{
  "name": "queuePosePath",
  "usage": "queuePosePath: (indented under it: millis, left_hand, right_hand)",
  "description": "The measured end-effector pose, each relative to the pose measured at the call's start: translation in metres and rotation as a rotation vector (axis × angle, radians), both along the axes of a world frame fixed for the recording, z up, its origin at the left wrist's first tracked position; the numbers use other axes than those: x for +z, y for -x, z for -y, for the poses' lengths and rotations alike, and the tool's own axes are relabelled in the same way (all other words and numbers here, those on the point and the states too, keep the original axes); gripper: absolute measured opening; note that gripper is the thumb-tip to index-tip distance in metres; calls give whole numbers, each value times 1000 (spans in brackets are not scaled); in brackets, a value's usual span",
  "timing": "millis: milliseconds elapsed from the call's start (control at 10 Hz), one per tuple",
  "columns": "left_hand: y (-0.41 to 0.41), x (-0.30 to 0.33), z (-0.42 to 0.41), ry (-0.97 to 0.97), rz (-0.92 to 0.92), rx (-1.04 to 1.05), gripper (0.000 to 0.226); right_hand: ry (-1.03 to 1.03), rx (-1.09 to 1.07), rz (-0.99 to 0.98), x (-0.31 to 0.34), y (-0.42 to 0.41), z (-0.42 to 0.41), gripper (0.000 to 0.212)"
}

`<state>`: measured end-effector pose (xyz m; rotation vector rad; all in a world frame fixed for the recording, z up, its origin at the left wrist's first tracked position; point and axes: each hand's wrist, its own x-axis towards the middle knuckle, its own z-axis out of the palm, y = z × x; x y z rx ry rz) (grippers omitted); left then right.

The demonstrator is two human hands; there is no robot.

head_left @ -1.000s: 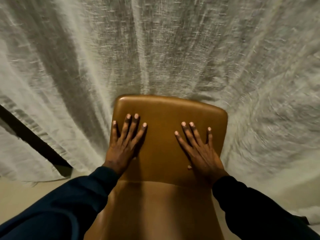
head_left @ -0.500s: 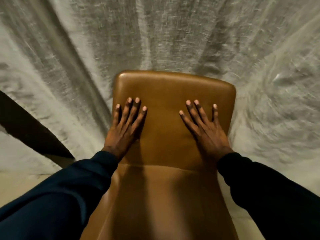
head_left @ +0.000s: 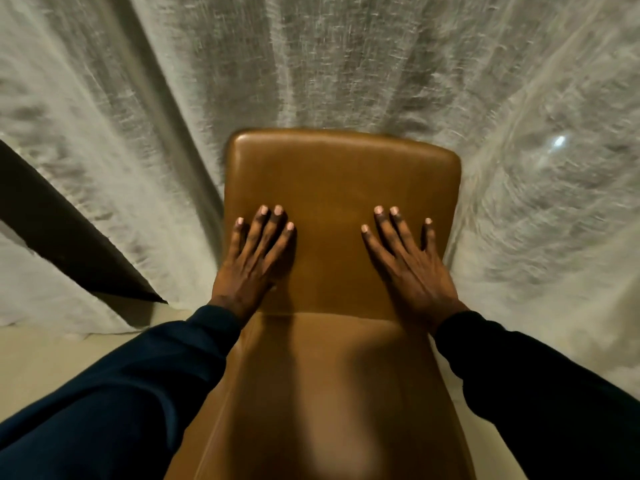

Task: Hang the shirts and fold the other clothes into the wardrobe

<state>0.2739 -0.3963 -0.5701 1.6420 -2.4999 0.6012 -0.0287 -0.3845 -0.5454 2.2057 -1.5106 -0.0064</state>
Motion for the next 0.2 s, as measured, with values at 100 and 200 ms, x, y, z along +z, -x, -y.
queuePosePath:
  millis: [100, 200]
  left_hand:
    - [4, -2, -30, -128, 46, 49, 112]
    - [16, -13, -69, -251, 128, 121, 65]
  right_hand:
    - [-41, -36, -11, -10, 4, -21, 85]
    - [32, -30, 16, -27, -6, -54, 45]
